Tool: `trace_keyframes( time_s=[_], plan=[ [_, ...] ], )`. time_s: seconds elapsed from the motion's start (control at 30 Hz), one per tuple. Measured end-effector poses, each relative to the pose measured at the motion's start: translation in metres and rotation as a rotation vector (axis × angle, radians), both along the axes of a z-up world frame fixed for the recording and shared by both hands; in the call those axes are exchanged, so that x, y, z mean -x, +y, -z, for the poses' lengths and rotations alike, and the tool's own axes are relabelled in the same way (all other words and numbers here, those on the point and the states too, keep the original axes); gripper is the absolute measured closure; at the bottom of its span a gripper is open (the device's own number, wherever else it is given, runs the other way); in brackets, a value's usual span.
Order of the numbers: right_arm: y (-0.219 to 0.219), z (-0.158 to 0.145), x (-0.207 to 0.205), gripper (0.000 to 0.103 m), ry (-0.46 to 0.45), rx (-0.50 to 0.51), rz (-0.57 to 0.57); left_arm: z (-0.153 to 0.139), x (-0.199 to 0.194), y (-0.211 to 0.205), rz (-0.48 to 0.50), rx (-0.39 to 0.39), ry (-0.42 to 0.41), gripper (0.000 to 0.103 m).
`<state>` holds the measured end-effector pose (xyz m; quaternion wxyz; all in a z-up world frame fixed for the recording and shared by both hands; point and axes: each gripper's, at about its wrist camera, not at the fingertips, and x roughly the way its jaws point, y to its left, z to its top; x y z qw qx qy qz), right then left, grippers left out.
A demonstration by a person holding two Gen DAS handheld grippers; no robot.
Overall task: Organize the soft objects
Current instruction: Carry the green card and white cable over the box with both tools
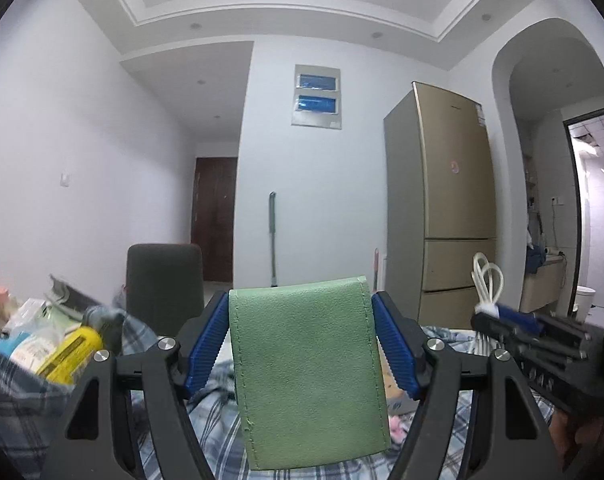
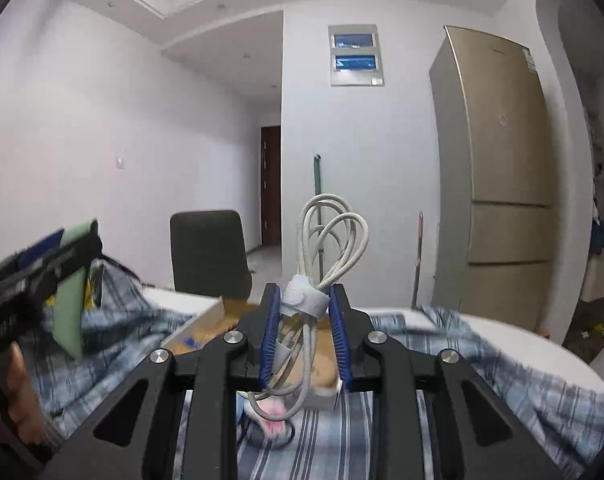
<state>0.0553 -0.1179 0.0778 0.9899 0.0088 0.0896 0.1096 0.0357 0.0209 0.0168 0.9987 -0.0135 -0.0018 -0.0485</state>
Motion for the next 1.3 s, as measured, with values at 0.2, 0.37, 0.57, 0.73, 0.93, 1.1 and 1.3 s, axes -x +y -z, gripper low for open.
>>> trace_keyframes(
  time_s=[0.2,0.37,0.57,0.73,0.93,1.1,1.3],
  plan=[
    [0.008,-0.012,-0.042,0.079,-0.074,0.016,-0.017,0.002,-0.034,-0.013,0.031,-0.057,-0.077,0.030],
    [0.020,0.006,-0.082,0.079,-0.054,0.064,-0.043,0.015,-0.074,-0.017,0.019,-0.085,-0.080,0.030],
    [0.030,0.032,-0.113,0.079,-0.018,0.087,-0.096,0.023,-0.122,-0.008,0.010,-0.032,-0.030,0.030],
    [0.027,0.049,-0.124,0.079,0.003,0.061,-0.093,0.030,-0.143,-0.006,0.013,-0.021,-0.011,0.030],
    [0.017,0.054,-0.132,0.079,0.031,0.014,-0.094,0.043,-0.153,-0.005,0.020,-0.021,0.028,0.030],
    [0.021,0.058,-0.142,0.079,0.081,0.023,-0.129,0.044,-0.162,-0.001,0.010,0.003,0.060,0.030],
    [0.023,0.064,-0.148,0.079,0.136,0.023,-0.152,0.045,-0.174,-0.005,0.025,-0.004,0.117,0.030]
  ],
)
